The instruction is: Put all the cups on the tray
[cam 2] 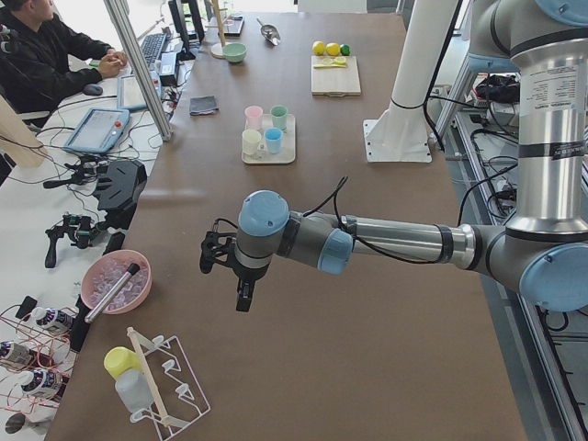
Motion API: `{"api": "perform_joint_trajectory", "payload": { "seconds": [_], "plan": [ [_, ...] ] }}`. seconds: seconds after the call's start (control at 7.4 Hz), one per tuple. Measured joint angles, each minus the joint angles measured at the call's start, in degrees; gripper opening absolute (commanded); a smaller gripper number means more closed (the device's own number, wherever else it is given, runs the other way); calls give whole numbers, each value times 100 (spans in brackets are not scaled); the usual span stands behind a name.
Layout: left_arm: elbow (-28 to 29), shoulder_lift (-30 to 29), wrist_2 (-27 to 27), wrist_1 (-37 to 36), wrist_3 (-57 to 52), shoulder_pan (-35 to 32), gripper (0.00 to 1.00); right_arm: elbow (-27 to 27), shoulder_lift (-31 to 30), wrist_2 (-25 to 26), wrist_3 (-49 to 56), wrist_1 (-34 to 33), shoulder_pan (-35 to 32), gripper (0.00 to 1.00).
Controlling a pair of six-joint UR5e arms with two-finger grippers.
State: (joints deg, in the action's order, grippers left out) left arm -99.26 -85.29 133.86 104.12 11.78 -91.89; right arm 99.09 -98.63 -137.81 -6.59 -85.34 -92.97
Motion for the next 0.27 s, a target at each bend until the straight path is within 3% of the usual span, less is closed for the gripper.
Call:
{"api": "perform_joint_trajectory", "payload": {
  "seconds": [0.27],
  "plan": [
    [17, 3, -1, -5, 1, -3, 98, 4, 5, 3, 0, 0, 0, 100]
  ]
}}
